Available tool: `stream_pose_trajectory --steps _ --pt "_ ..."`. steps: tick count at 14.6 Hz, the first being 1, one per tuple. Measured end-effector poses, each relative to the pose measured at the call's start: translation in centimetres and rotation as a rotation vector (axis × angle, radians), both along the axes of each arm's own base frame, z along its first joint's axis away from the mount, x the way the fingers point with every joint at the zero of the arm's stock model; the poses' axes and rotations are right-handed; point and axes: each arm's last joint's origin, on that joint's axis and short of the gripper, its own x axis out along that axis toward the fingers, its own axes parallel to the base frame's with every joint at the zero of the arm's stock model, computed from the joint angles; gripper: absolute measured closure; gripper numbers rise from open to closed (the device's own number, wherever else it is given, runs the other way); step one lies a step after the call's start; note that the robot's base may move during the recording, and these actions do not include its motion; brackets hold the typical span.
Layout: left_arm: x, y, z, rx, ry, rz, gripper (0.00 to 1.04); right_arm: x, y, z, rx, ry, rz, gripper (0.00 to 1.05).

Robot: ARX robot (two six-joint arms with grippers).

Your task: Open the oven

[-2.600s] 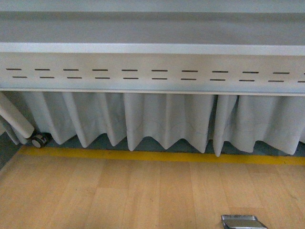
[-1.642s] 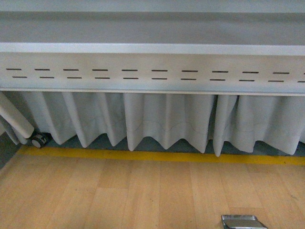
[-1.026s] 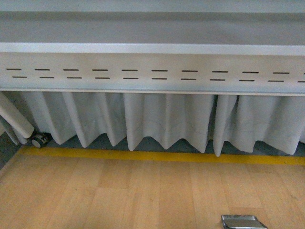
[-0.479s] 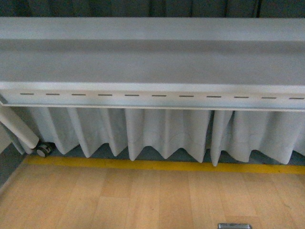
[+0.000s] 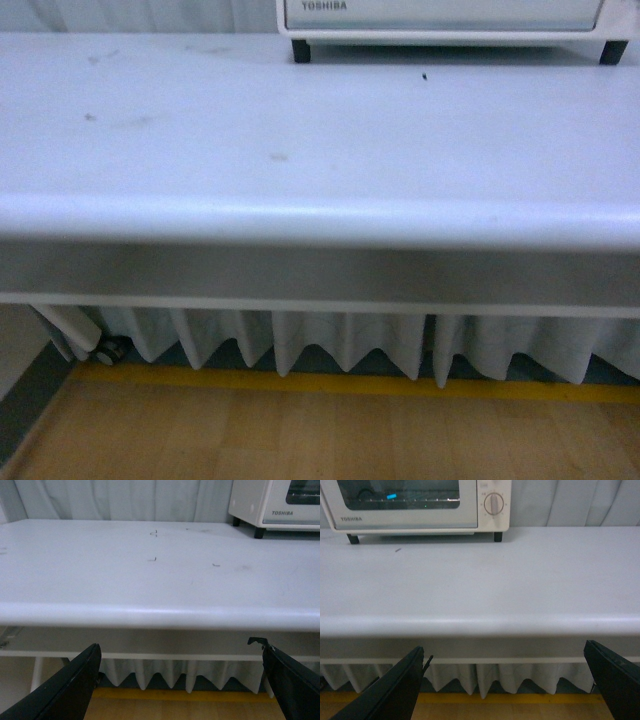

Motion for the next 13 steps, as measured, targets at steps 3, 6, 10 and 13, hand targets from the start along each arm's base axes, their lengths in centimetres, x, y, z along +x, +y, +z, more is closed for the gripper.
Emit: stream_pose_trajectory --steps 3,6,10,13 --pt "0.00 0.00 0.00 0.000 0.000 -0.001 0.07 0.00 0.00 -0.01 0.000 0.002 0.000 0.06" --pt "0.00 0.00 0.00 0.000 0.000 0.000 0.07 0.00 0.00 0.01 0.000 -0.001 0.000 0.06" --pt "0.00 0.00 0.00 0.000 0.000 0.000 0.07 0.00 0.00 0.00 0.000 0.000 0.000 0.06" --pt "0.00 0.00 0.04 0.000 -0.005 0.001 0.07 0.00 0.00 0.06 0.000 -0.006 0.000 0.06"
